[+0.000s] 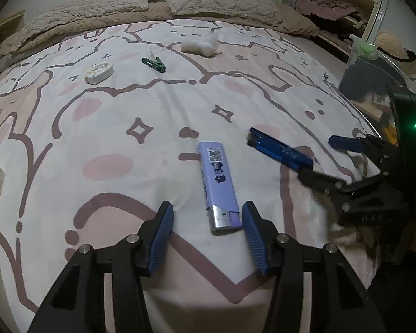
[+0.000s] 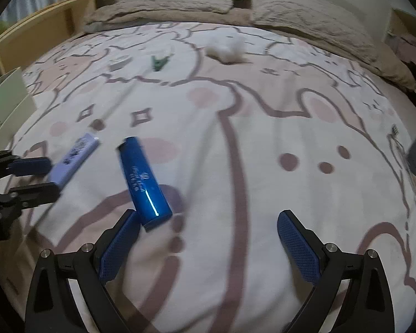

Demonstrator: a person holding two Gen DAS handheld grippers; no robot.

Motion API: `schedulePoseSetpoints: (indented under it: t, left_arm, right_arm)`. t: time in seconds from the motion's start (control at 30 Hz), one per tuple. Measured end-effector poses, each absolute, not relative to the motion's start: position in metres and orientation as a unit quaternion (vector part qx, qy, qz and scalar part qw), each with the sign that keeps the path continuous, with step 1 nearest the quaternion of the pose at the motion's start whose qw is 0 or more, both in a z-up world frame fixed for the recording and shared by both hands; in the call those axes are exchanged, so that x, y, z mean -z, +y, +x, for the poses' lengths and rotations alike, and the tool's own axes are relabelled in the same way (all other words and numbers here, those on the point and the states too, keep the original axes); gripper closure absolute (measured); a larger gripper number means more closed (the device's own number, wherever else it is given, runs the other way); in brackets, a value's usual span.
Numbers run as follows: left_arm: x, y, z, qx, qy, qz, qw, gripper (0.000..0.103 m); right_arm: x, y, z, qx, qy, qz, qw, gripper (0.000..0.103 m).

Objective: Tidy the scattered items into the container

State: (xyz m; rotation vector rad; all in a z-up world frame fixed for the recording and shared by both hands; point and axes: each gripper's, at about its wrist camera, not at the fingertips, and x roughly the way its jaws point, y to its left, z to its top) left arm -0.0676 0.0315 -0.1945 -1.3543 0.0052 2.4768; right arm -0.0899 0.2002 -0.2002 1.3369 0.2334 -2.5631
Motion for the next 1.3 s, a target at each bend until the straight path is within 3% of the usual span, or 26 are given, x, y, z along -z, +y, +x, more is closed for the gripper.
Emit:
schedulePoseSetpoints:
  t: [0.83, 0.97, 1.3]
  left_arm:
    - [0.197, -0.013, -0.097, -0.885, -0.052, -0.457, 0.079, 0.044]
    - [0.194, -0.008, -0.090, -0.883, -0.047, -0.458, 0.090, 0.037]
    - [0.191, 0.018, -0.084, -0.874, -0.043, -0.454, 0.168, 0.036]
  right_arm:
    - [0.203, 0.236, -0.118, 0.881, 0.016, 0.469, 0.061, 0.003]
    - [0.198, 0.237, -0.115, 0.885, 0.014, 0.462, 0.058, 0.003]
    - [0.184, 0.240, -0.105, 0.895, -0.059, 0.431, 0.098, 0.003]
